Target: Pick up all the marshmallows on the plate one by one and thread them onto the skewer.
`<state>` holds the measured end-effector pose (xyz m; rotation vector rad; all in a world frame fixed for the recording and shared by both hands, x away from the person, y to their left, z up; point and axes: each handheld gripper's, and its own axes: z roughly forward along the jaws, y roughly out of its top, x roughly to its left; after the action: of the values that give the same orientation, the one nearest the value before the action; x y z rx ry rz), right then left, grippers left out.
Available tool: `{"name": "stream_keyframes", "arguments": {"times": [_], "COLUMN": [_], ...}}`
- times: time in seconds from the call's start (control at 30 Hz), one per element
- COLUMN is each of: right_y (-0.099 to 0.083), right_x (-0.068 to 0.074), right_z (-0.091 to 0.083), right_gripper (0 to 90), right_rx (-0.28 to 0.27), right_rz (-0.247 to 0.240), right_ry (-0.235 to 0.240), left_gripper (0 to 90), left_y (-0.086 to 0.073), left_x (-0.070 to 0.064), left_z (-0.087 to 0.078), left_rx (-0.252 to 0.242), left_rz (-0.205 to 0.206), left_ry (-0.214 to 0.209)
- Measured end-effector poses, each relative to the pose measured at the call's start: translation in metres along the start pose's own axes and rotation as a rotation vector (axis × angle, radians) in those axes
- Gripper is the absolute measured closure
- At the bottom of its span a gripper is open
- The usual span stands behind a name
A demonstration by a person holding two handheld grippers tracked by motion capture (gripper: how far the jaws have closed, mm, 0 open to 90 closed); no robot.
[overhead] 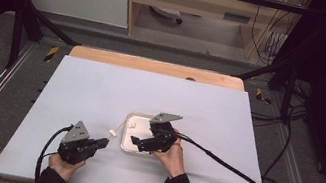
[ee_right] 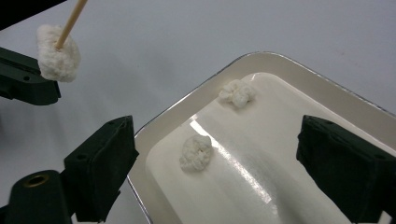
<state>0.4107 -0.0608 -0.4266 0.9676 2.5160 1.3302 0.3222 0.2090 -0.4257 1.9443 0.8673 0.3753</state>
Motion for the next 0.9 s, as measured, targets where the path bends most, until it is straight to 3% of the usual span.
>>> {"name": "stream_keyframes", "arguments": {"times": [0.47, 0.9], "right_y": [-0.007, -0.011], "right_x": [0.002, 0.004], "right_z": [0.021, 0.028], "right_gripper": [44.0, 58.6], "right_rx": [0.066, 0.079], "right_rz": [-0.021, -0.066], "right_ry": [0.023, 0.028], "left_gripper": [88.7, 88.7], "left_y": [0.000, 0.000], "left_x": [0.001, 0.001], "left_z": [0.000, 0.001], "left_rx": [0.002, 0.005], "left_rz": [-0.001, 0.000], "left_ry": [0.001, 0.000]}}
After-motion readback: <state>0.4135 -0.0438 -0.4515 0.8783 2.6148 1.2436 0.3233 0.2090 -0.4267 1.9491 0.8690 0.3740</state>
